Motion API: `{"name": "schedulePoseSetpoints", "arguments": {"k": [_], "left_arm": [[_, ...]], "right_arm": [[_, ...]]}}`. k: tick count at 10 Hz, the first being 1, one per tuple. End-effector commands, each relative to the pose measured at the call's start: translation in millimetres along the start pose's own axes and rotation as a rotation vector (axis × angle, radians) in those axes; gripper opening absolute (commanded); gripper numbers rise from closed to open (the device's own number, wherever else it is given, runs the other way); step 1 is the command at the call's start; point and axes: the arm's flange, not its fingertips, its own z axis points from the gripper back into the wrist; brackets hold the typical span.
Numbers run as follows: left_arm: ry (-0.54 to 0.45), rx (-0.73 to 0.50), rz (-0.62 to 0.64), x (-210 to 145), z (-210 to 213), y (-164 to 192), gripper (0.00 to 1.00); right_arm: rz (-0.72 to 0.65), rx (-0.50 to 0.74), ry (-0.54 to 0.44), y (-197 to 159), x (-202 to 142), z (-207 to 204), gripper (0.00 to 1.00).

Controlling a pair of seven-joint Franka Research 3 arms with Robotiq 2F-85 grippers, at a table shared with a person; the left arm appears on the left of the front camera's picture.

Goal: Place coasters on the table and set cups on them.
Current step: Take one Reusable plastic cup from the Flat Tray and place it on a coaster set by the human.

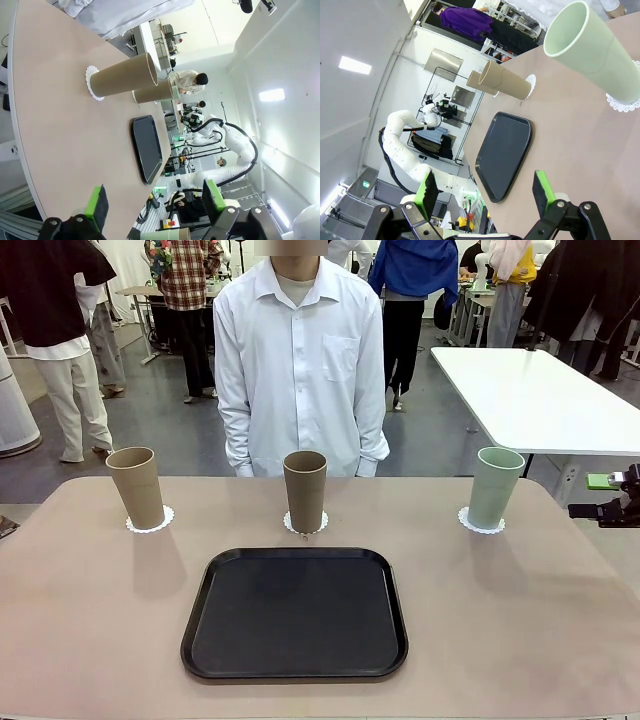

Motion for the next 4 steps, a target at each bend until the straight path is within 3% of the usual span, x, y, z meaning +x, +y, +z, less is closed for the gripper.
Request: {"name": "schedulePoseSetpoints", "arguments": {"k": [1,4], "left_arm": [[-0.002,-0.003,0.001,-0.4,1.6,-1.8,1.0],[-0.002,-0.003,0.001,-0.4,1.6,-1.8,1.0]], "right_arm": [[0.007,0.007,0.0,1.0,0.3,-0.9,1.0],[0.007,0.007,0.0,1.0,0.3,-0.9,1.0]]}}
